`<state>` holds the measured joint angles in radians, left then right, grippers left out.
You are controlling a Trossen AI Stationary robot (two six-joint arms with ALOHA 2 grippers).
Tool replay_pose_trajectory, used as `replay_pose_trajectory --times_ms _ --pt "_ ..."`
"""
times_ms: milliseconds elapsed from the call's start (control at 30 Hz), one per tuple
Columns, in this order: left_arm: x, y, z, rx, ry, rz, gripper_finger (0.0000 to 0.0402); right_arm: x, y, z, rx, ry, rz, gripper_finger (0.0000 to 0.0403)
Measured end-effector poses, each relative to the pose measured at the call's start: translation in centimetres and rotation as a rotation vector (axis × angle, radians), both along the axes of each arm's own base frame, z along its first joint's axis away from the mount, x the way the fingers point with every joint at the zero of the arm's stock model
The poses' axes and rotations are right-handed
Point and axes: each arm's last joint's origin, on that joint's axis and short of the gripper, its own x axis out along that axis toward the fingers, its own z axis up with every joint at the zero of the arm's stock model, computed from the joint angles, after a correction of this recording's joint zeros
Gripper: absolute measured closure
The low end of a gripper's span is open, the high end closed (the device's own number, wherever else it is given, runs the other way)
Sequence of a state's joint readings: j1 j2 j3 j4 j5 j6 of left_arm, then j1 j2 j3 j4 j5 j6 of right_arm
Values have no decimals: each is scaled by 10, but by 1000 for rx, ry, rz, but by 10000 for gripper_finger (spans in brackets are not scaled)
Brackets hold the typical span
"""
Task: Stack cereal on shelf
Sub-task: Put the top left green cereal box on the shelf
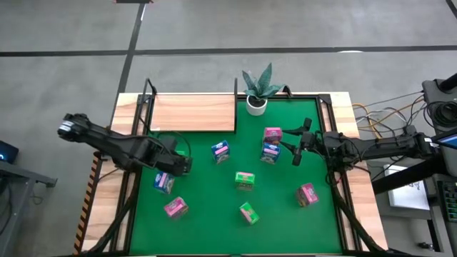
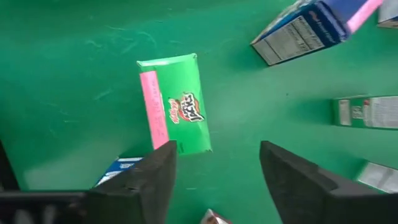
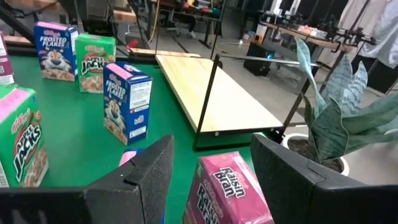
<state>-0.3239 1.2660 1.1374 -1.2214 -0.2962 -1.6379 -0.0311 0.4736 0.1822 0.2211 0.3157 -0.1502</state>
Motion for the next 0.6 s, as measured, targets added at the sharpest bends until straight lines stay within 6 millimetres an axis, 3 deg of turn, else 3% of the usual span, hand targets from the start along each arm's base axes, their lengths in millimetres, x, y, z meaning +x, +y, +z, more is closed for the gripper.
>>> replay_pose_trajectory --times_ms 200,600 --pt "7 -1 -11 42 76 -8 142 0 0 0 16 -5 -2 197" --pt "18 4 -26 102 176 -14 153 0 0 -1 32 -3 -4 197"
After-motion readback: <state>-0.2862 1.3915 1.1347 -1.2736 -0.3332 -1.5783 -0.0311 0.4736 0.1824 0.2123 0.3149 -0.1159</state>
